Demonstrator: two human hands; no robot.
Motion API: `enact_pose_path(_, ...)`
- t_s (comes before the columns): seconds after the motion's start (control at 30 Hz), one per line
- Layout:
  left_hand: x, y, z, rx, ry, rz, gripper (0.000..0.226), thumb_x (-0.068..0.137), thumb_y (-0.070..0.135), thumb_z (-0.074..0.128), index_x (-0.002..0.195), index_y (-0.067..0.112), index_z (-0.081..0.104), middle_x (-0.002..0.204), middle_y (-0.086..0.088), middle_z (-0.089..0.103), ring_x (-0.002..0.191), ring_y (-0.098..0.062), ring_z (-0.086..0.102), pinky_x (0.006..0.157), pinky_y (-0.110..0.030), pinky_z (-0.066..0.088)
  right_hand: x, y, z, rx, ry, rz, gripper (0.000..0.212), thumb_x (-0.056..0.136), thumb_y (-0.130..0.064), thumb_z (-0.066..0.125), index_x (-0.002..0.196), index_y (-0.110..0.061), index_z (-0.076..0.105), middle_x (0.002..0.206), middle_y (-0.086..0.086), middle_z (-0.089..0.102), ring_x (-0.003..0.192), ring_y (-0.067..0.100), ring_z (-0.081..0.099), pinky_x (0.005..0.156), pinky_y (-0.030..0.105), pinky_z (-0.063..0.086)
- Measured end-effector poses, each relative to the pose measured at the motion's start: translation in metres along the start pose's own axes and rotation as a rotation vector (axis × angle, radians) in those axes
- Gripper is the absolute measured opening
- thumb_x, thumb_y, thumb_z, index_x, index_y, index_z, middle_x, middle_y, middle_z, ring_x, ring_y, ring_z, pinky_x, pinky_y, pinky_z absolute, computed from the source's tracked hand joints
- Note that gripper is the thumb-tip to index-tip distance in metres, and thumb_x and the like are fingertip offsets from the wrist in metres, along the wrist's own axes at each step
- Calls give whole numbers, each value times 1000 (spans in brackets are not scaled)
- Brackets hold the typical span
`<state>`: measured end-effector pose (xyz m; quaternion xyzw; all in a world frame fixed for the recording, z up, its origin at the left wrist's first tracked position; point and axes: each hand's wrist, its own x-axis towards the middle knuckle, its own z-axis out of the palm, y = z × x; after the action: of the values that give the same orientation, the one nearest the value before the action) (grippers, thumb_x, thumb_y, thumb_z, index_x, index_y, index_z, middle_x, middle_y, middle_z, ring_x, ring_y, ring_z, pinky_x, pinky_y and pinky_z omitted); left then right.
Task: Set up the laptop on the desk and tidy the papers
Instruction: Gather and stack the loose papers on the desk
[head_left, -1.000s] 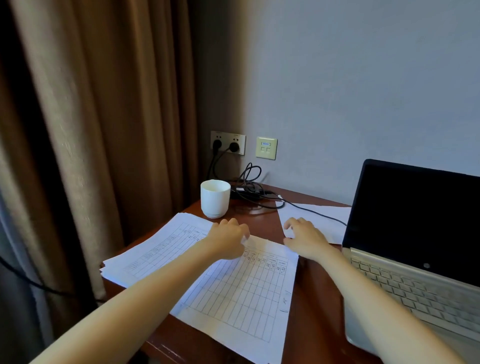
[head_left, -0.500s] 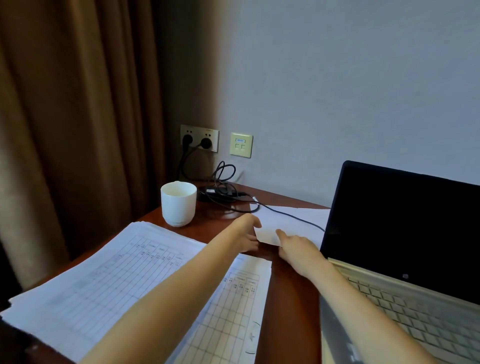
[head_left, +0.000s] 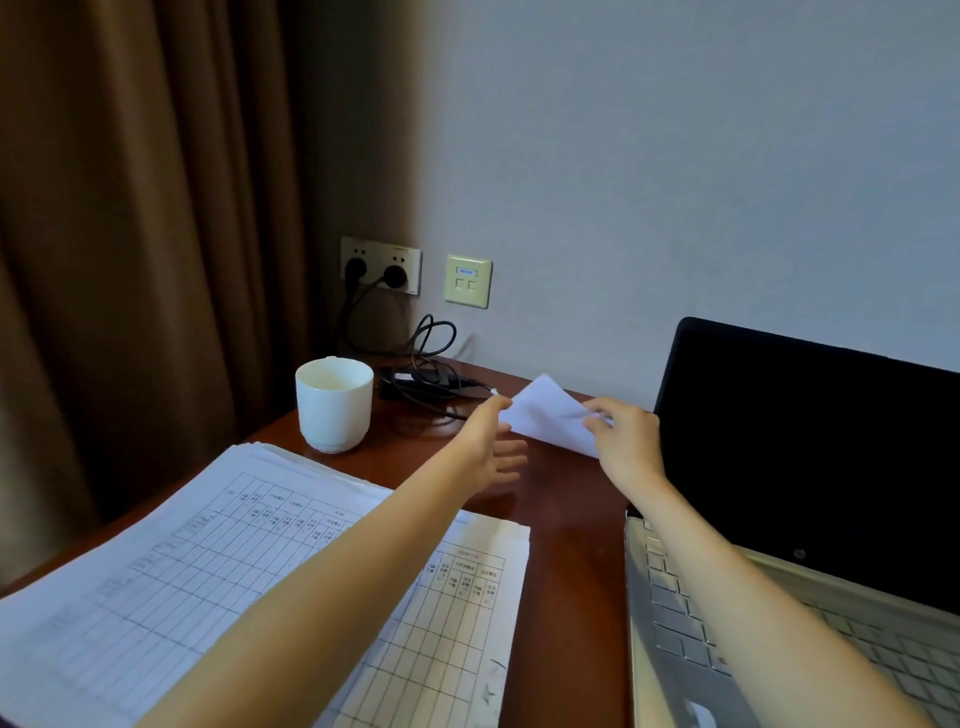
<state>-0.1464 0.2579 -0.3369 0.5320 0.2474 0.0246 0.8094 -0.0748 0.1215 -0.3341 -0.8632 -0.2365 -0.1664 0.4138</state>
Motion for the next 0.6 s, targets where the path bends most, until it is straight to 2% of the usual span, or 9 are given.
enact_pose_path(0.17, -4, 5, -3, -68, 6, -18, 56, 91, 47, 46, 127, 4, 44, 113, -18, 55, 105, -33, 55, 86, -46, 45, -13, -9, 2, 65, -44, -71, 20, 88, 4, 54, 93, -2, 73, 91, 0, 66, 87, 12, 54, 66, 3, 34)
enact_pose_path(0.27, -15, 8, -6, -83, -23, -40, 47, 93, 41, 47, 123, 4, 44, 99, -18, 58, 93, -30, 60, 77, -43, 50, -26, -14, 6, 82, -50, -117, 20, 87, 4, 55, 93, -3, 73, 96, 4, 71, 87, 11, 56, 69, -5, 33)
enact_pose_path(0.37, -27, 12, -12, 1, -29, -7, 20, 95, 10, 37, 111, 1, 45, 85, -16, 59, 73, -26, 62, 69, -35, 54, -43, -19, 14, 33, -102, -212, 18, 85, 2, 60, 92, -6, 75, 95, 7, 72, 87, 19, 62, 72, 2, 35)
enact_pose_path(0.43, -35, 14, -18, 66, 5, 32, 20, 91, -5, 32, 108, -1, 42, 82, -16, 56, 70, -25, 61, 69, -33, 54, -51, -21, 16, -29, -142, -281, 19, 86, -2, 61, 96, -10, 74, 99, 4, 71, 95, 21, 62, 77, 6, 34)
enact_pose_path(0.5, -46, 17, -25, 159, 2, 64, 20, 92, -8, 31, 108, -2, 41, 82, -17, 58, 75, -24, 63, 69, -29, 54, -58, -21, 15, -125, -146, -326, 24, 87, -6, 61, 106, -16, 71, 106, 2, 69, 103, 20, 59, 87, 16, 36)
enact_pose_path(0.6, -61, 25, -35, 254, -26, 108, 24, 92, -9, 27, 109, -1, 44, 83, -17, 63, 75, -21, 66, 63, -24, 56, -66, -23, 11, -272, -82, -405, 30, 84, -2, 61, 111, -12, 69, 107, 5, 70, 104, 26, 60, 96, 34, 39)
